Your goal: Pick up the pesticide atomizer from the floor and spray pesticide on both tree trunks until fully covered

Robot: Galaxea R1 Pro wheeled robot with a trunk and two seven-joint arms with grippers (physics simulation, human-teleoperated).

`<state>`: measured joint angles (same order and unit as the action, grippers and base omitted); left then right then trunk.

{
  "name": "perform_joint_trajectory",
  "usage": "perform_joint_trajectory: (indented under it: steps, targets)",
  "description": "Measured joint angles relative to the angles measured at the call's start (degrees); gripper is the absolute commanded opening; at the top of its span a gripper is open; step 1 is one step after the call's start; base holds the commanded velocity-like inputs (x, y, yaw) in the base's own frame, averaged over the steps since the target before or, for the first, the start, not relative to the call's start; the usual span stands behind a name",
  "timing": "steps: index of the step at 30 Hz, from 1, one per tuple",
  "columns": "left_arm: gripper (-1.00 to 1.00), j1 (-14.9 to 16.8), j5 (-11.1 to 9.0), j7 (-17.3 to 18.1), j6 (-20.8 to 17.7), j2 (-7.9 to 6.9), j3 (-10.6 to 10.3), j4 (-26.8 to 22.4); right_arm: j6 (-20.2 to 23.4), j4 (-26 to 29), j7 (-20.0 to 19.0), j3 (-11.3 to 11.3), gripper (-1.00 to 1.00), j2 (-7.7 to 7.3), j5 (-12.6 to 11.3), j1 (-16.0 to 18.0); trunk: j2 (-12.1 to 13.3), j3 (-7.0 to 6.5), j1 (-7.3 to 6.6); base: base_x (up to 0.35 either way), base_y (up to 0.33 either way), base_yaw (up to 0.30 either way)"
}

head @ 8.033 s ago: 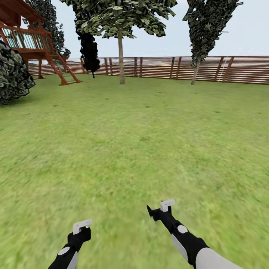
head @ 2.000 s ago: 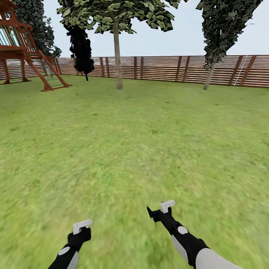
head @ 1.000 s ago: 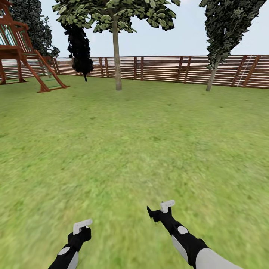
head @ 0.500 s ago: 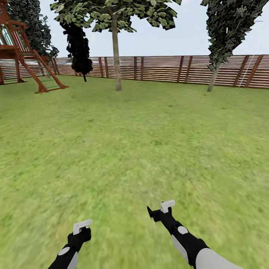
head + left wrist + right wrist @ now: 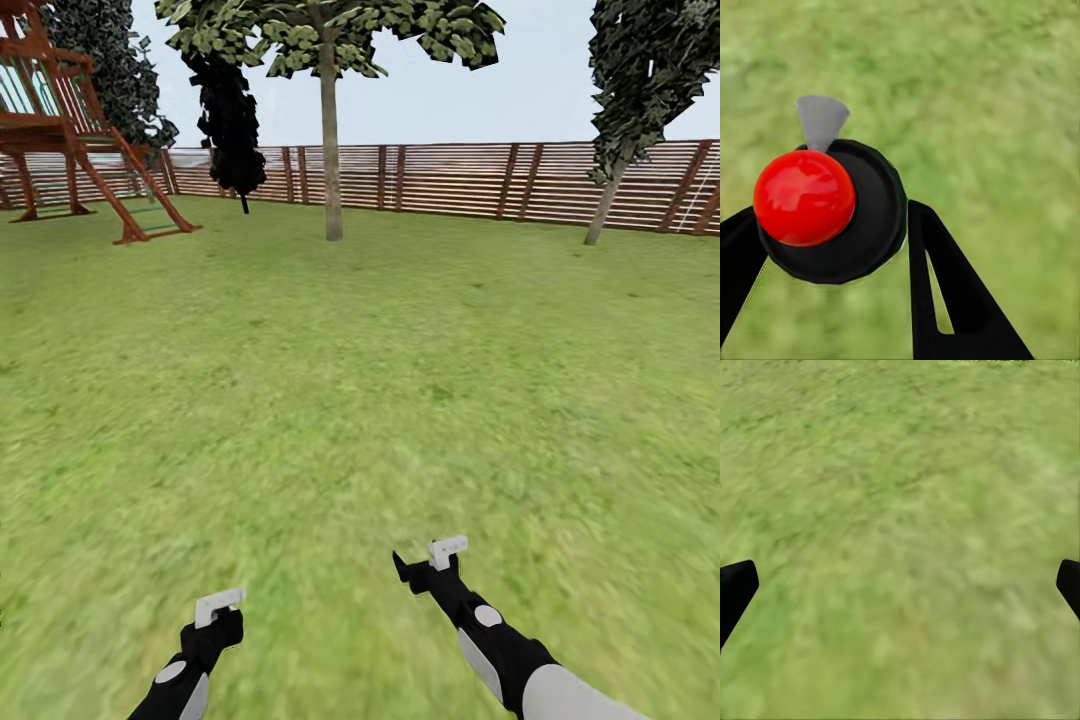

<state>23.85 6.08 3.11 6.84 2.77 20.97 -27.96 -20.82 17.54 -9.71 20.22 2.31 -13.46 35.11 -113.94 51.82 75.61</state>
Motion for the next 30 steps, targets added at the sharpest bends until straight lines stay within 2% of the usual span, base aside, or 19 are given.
perform_joint_trajectory:
  steps: [6,30]
  targets:
    - [-1.00,0.00,0.00,0.00,0.00,0.06,-0.01,0.00,-0.04,0.02,0.00,0.00,1.00,-0.02,0.00,0.00,0.00,0.41,0.00,0.340,0.059,0.132]
    - [-1.00,0.01,-0.09,0.00,0.01,0.06,0.00,0.07,0.03,-0.04,-0.08,0.00,1.00,-0.01,0.26,0.00,0.00,0.44,0.00,0.340,0.001,0.002]
